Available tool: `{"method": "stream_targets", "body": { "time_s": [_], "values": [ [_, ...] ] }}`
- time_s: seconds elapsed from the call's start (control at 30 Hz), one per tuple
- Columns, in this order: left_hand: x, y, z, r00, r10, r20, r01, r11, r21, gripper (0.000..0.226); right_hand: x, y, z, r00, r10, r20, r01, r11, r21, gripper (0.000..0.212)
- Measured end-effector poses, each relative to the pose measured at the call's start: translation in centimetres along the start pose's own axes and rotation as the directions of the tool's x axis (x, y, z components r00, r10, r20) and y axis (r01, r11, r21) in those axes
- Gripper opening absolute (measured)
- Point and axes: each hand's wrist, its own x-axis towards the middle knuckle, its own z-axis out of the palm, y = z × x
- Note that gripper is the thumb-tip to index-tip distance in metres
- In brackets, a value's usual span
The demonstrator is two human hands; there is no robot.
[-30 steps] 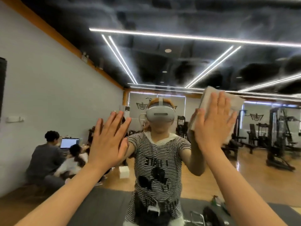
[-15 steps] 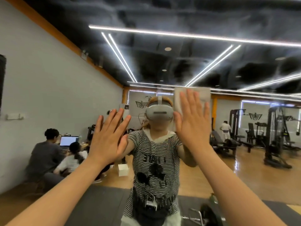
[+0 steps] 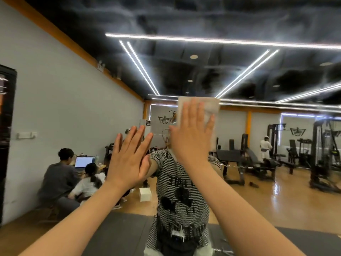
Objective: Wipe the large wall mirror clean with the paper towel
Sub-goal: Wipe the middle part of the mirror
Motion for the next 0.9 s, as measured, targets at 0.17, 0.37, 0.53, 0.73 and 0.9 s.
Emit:
{"method": "stream_targets", "body": {
  "time_s": [0.17, 0.37, 0.53, 0.73, 0.9],
  "values": [
    [0.0, -0.2, -0.2, 1.000, 0.005, 0.016, -0.004, 1.000, -0.031, 0.067, -0.1, -0.2, 0.8, 0.987, -0.157, -0.040, 0.157, 0.988, -0.006, 0.065],
    [-0.1, -0.4, 0.0, 1.000, -0.005, 0.014, 0.005, 0.999, -0.042, 0.068, -0.1, 5.7, -0.6, 0.987, -0.159, -0.010, 0.159, 0.986, -0.046, 0.064],
    [0.0, -0.1, 0.0, 1.000, -0.014, 0.016, 0.015, 0.999, -0.040, 0.067, -0.2, 13.5, -3.1, 0.999, 0.047, 0.010, -0.046, 0.996, -0.082, 0.068],
    [-0.1, 0.1, 0.0, 1.000, -0.018, 0.017, 0.018, 0.999, -0.026, 0.067, -0.5, 16.0, -4.3, 0.933, 0.356, -0.049, -0.355, 0.934, 0.033, 0.070],
    [0.0, 0.0, 0.1, 1.000, -0.007, 0.008, 0.007, 1.000, -0.005, 0.068, 0.1, 11.3, -3.1, 0.874, 0.477, -0.098, -0.468, 0.878, 0.103, 0.066]
  ]
}}
